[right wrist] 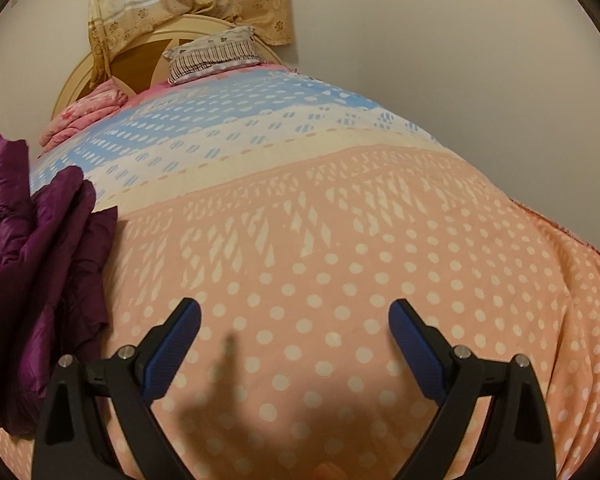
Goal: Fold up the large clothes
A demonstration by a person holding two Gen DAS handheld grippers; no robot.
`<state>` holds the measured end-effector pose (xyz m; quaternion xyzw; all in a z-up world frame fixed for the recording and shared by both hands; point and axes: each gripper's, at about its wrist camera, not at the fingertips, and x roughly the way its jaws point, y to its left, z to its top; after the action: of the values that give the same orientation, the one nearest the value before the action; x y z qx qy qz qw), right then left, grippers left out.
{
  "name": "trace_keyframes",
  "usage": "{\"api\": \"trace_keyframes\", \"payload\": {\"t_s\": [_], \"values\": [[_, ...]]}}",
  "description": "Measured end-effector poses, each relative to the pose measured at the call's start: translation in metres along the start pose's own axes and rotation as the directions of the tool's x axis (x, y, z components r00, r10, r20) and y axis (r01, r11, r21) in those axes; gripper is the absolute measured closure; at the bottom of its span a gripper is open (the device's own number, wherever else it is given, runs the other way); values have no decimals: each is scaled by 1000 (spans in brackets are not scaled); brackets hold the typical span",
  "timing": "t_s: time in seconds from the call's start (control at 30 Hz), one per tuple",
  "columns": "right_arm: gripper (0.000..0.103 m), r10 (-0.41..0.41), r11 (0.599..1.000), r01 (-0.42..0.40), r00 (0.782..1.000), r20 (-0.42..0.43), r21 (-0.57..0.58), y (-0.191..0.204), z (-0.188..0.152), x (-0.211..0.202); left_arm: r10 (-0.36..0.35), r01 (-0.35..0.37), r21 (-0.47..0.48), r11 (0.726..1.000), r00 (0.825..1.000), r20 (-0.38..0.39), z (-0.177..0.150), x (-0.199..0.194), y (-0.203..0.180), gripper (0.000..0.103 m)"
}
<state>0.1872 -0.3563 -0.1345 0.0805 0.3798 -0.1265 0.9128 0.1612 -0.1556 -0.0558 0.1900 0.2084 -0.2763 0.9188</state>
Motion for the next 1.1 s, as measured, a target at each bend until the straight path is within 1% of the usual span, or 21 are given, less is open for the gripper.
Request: {"api": "trace_keyframes", "payload": {"t_s": [0.07, 0.1, 0.13, 0.17, 0.2, 0.23, 0.27, 0.3, 0.33, 0.4, 0.43, 0.5, 0.53, 0.63, 0.67, 0.7, 0.77, 0.87, 1.0, 1.03, 1.1], "values": [[10, 21, 1000, -20, 1000, 12, -4, 6, 8, -8, 69, -69, -9, 998, 998, 8, 2, -13, 14, 24], [11, 37, 999, -37, 999, 22, -15, 13, 13, -13, 127, -127, -29, 991, 992, 0, 0, -16, 30, 23], [15, 50, 998, -49, 998, 30, -25, 19, 17, -16, 190, -191, -59, 980, 982, -18, -5, -16, 50, 22], [18, 74, 997, -72, 996, 42, -42, 29, 23, -22, 232, -235, -90, 968, 972, -38, -10, -16, 68, 22], [24, 100, 993, -97, 994, 52, -61, 43, 31, -29, 276, -285, -146, 947, 958, -81, -17, -13, 95, 21], [31, 124, 990, -119, 991, 58, -82, 57, 37, -34, 306, -328, -221, 918, 943, -128, -26, -11, 124, 21], [35, 145, 984, -137, 987, 66, -113, 74, 45, -41, 325, -357, -282, 891, 933, -155, -34, -11, 147, 21], [43, 168, 977, -155, 983, 79, -147, 94, 53, -49, 344, -385, -359, 850, 923, -174, -44, -12, 174, 21], [48, 184, 971, -167, 979, 90, -170, 109, 59, -54, 365, -417, -428, 802, 909, -201, -54, -12, 199, 21], [49, 214, 956, -182, 969, 122, -231, 151, 76, -72, 385, -455, -522, 722, 890, -244, -69, -9, 233, 21], [49, 220, 950, -184, 967, 126, -252, 169, 82, -77, 375, -455, -558, 694, 890, -259, -77, -6, 248, 21], [49, 234, 938, -197, 967, 101, -286, 206, 93, -78, 351, -462, -595, 657, 887, -301, -86, 5, 266, 21], [50, 237, 935, -202, 968, 87, -292, 222, 97, -74, 343, -464, -606, 646, 886, -313, -89, 13, 271, 21], [53, 235, 930, -214, 971, 35, -298, 264, 101, -51, 355, -492, -601, 630, 871, -340, -92, 28, 272, 21], [55, 230, 931, -211, 973, 28, -297, 268, 100, -41, 346, -487, -606, 629, 874, -342, -90, 37, 272, 21], [59, 202, 934, -186, 979, 23, -304, 276, 98, -25, 334, -477, -618, 625, 879, -341, -91, 42, 273, 21], [61, 152, 947, -145, 988, 0, -287, 272, 92, 0, 311, -457, -625, 633, 889, -335, -91, 53, 277, 21], [61, 83, 961, -83, 996, -13, -265, 242, 78, 25, 277, -424, -606, 673, 904, -326, -83, 72, 267, 21], [61, 60, 978, -67, 997, -41, -197, 198, 66, 42, 239, -381, -566, 731, 920, -310, -71, 97, 237, 21], [61, 53, 981, -61, 998, -45, -185, 190, 64, 46, 238, -379, -553, 742, 920, -312, -68, 103, 230, 21], [61, 47, 986, -53, 998, -45, -160, 180, 62, 50, 241, -382, -500, 777, 915, -325, -63, 117, 214, 21]]}}
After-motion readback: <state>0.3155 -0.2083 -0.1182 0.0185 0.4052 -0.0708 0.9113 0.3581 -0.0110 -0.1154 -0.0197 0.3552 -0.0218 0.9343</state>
